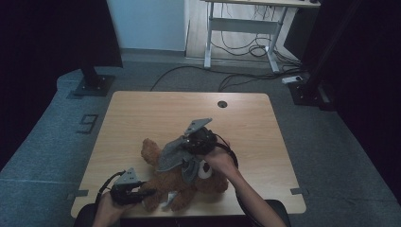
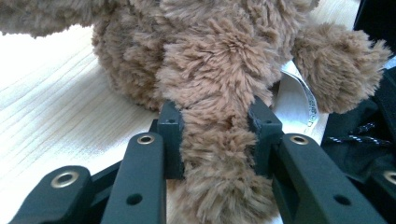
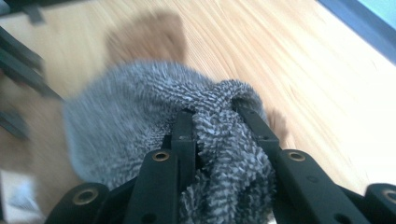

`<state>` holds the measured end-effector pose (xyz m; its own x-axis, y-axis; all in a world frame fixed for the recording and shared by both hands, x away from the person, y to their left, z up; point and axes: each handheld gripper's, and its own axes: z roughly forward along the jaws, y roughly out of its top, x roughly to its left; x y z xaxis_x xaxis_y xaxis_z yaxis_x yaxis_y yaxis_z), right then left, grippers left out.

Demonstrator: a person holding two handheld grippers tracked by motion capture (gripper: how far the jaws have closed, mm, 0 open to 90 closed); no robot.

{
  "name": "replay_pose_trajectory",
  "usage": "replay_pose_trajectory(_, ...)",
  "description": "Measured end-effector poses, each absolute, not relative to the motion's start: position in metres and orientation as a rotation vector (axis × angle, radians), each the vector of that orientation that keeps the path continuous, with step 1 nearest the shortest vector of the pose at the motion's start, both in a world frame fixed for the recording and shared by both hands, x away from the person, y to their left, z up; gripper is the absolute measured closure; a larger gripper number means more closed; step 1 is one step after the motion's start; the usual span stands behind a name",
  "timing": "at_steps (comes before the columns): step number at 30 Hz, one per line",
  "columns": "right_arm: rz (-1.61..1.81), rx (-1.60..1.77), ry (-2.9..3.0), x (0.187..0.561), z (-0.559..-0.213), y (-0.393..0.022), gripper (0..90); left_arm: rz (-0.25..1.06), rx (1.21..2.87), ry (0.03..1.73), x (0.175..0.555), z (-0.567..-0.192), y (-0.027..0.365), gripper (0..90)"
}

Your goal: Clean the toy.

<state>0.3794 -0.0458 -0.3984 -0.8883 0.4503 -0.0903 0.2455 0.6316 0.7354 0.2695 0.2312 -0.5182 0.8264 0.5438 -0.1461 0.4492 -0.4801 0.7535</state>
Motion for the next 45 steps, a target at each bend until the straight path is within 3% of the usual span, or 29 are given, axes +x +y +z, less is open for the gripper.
replay_pose_trajectory(11, 1.203, 0.459, 2.604, 0.389, -0.390, 0.032, 69.9, 0.160, 2.162, 0.714, 0.269, -0.518, 0.230, 63.3)
replay_pose_trajectory(19, 1.169, 0.498, 2.685, 0.403, -0.422, 0.058, 69.9, 0.175, 2.168, 0.710, 0.268, -0.518, 0.230, 63.1)
replay_pose_trajectory(36, 1.111, 0.487, 2.688, 0.370, -0.425, -0.009, 69.3, 0.173, 2.166, 0.721, 0.268, -0.518, 0.231, 62.1)
replay_pose_trajectory(45, 1.120, 0.581, 2.669, 0.357, -0.435, -0.053, 68.8, 0.195, 2.158, 0.718, 0.266, -0.516, 0.232, 51.1)
